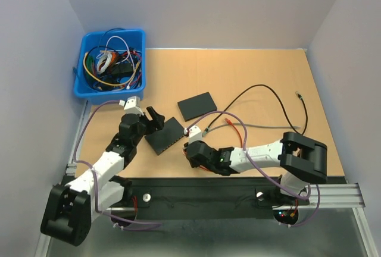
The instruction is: Insert the plug into the switch port
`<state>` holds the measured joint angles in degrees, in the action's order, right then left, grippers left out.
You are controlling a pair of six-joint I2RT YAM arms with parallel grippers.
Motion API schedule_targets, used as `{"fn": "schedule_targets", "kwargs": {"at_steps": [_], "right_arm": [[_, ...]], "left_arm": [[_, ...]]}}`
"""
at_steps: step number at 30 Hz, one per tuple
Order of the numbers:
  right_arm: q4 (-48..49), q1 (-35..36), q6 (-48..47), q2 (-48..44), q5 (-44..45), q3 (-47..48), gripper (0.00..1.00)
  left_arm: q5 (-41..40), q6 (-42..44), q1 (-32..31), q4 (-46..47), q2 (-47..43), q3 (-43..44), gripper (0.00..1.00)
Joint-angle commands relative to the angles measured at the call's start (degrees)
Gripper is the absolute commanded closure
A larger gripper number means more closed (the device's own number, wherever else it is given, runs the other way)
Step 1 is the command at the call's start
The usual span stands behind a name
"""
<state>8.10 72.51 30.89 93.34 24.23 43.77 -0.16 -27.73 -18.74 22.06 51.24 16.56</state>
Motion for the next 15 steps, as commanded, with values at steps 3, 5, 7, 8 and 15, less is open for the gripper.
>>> {"fn": "schedule_targets", "kwargs": {"at_steps": [3,5,7,8,15], "right_arm": [[0.7,0.5,-4.5,1.8,4.2,4.6,1.0],[0.5,0.5,-5.2,2.4,4.4,5.6,1.0],[0.5,0.5,-6.3,3.8,4.6,6.4,1.0],[0.4,0.5,-6.8,4.5,4.4,7.5,1.0],[-0.2,0.5,-8.0,8.9,4.2,11.2,1.0]], "left_arm": [[0.6,-3.6,-0.7,-3.0,8.9,6.7,0.13],[2.0,-3.5,-0.9,-3.5,11.7,7.5,0.13],[3.0,-3.5,-0.9,-4.0,13.3,8.4,0.13],[3.2,-3.5,-0.9,-4.3,14.7,9.1,0.12],[2.9,-5.3,-0.9,-8.8,21.2,11.5,0.11]]}}
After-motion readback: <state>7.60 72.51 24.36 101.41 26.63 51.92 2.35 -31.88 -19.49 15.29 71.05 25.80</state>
